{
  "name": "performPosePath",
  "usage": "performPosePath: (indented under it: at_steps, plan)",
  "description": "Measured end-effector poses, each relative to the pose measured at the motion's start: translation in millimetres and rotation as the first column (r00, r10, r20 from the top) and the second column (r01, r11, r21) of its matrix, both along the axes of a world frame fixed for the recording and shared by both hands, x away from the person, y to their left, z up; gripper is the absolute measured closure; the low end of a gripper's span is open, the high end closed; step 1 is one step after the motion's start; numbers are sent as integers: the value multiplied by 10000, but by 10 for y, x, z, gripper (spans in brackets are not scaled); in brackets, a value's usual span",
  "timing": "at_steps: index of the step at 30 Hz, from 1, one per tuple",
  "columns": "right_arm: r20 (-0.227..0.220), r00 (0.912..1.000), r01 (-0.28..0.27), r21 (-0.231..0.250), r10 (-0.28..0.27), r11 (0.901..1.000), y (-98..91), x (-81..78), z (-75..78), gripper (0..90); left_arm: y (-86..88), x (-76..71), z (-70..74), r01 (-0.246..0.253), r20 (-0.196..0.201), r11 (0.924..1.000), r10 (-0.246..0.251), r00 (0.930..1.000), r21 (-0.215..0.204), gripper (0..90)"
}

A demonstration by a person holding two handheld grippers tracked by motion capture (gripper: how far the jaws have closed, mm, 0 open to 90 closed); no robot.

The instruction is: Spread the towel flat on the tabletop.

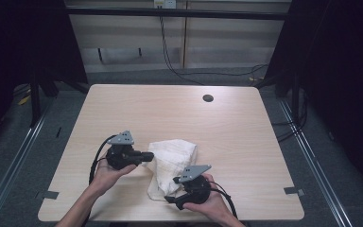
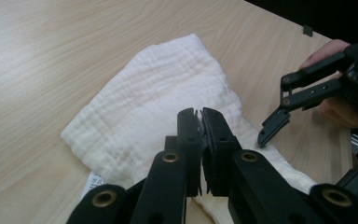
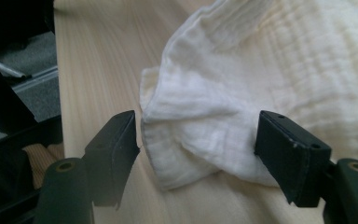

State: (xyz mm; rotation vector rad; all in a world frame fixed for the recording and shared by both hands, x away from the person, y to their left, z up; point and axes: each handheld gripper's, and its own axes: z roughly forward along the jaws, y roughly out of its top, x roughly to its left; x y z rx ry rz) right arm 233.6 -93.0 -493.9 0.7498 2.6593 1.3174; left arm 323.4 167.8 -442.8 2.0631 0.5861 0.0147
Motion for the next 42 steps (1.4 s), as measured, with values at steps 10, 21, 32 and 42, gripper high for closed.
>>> performPosePath:
  at_steps: [10, 21, 32, 42]
  plan:
    - [-267, 9986, 457, -235, -463, 9987, -116, 42, -81, 732, 126, 29, -27, -268, -42, 9996, 268, 9996, 67, 874]
    - [-273, 9907, 1332, -177, -1336, 9909, -679, 286, 127, 819, 41, -79, -37, 341, -306, 9994, -339, 9990, 78, 875]
    - [-149, 9827, 1841, -378, -1847, 9822, -822, 698, -1, 795, -69, -16, -235, 304, -693, 9976, -261, 9973, 617, 875]
    - [-336, 9683, 2466, -234, -2473, 9688, -936, 590, 60, 525, -79, 20, -319, 195, -888, 9976, -135, 9960, 667, 874]
